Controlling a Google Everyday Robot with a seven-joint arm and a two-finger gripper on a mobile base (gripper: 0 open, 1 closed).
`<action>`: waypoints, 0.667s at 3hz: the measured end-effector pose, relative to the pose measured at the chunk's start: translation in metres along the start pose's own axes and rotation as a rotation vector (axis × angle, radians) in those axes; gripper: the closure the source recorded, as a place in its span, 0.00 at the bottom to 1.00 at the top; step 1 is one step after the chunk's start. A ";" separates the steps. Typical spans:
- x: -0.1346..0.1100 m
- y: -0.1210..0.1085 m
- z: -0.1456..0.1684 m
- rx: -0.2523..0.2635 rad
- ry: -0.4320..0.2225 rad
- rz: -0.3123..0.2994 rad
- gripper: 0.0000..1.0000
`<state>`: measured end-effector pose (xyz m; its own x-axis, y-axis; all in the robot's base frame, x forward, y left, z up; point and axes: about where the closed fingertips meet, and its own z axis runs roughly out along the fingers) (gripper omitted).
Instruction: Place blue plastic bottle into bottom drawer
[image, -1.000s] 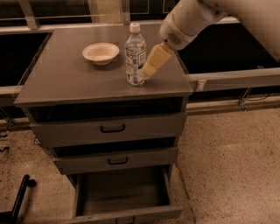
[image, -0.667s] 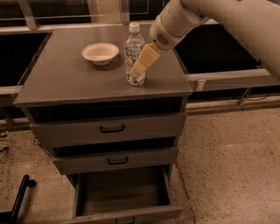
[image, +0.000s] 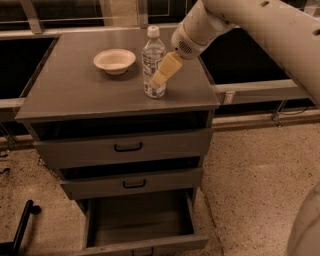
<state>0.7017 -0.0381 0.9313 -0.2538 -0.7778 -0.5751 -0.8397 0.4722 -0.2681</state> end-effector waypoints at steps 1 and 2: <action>-0.002 -0.007 0.015 -0.015 -0.016 0.031 0.00; -0.008 -0.012 0.027 -0.029 -0.033 0.058 0.00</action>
Offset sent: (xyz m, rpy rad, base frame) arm 0.0390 0.0168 -0.0151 0.1026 0.0405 -0.0347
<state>0.7266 -0.0261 0.9176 -0.2863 -0.7351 -0.6145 -0.8379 0.5031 -0.2115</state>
